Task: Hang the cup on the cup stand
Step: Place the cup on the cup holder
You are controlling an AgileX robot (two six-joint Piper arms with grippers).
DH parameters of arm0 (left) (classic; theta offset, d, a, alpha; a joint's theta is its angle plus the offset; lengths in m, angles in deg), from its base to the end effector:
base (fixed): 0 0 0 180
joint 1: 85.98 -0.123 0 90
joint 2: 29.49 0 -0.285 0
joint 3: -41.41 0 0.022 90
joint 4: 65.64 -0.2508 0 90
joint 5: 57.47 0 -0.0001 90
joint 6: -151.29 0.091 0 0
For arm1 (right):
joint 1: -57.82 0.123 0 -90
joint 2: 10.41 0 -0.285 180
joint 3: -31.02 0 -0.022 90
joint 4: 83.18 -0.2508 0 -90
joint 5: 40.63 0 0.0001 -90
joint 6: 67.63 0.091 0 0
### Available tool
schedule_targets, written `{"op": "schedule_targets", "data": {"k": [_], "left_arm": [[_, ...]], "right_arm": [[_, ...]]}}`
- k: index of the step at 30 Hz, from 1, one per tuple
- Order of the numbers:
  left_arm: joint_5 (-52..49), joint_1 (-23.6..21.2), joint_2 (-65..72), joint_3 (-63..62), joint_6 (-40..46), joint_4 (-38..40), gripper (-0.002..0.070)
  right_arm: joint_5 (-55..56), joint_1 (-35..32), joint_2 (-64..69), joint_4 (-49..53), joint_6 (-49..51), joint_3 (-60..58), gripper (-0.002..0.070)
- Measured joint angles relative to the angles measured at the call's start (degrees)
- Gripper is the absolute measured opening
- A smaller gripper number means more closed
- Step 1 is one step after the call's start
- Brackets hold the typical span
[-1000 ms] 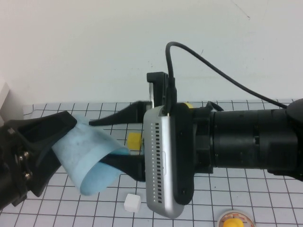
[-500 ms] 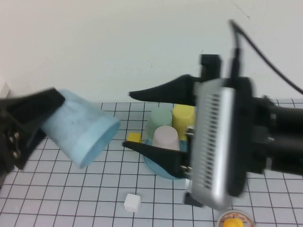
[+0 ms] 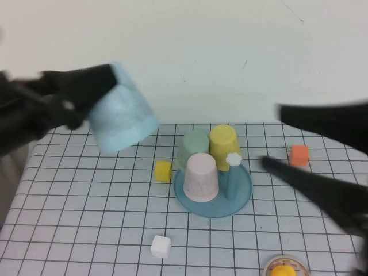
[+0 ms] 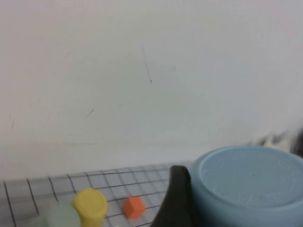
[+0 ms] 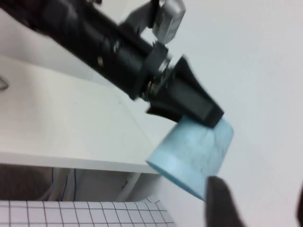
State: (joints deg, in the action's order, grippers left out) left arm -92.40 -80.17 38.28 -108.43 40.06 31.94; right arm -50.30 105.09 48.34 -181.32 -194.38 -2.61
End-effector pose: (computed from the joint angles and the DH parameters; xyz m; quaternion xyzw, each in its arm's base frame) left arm 0.2120 -0.0736 0.3705 0.0531 0.7186 -0.4095 0.5596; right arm 0.1200 0.1524 0.3767 -0.4826 0.5251 0.1726 0.6794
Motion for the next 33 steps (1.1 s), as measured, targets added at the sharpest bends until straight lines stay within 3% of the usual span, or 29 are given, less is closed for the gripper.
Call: {"op": "schedule_targets", "data": {"k": [2,5,8,17,21,33], "left_arm": [[-5.21,0.0,4.34,-2.48,10.15,-0.24,0.053],[-11.77,1.17,11.16,-6.15,20.62,-0.61,0.053],[-12.72,4.75,17.72,-9.91,27.78,-0.98,0.053],[-3.02,18.1,34.39,-18.62,45.34,-1.07,0.0529],[-1.52,21.92,41.91,-23.74,47.58,-1.07,0.0529],[2.5,24.41,57.12,-37.89,48.08,-0.49,0.0529]], "right_arm": [[0.92,0.0,-3.89,-0.13,1.89,-2.7,0.0284],[0.92,0.0,-8.88,-0.23,2.95,-6.85,0.0112],[1.19,0.0,-13.55,-0.23,3.43,-11.08,0.0029],[2.83,0.0,-20.91,-0.35,5.92,-18.99,-0.0001],[2.83,0.0,-21.0,-0.35,6.17,-19.72,-0.0001],[2.97,0.0,-21.0,-0.47,6.3,-19.86,-0.0001]]}}
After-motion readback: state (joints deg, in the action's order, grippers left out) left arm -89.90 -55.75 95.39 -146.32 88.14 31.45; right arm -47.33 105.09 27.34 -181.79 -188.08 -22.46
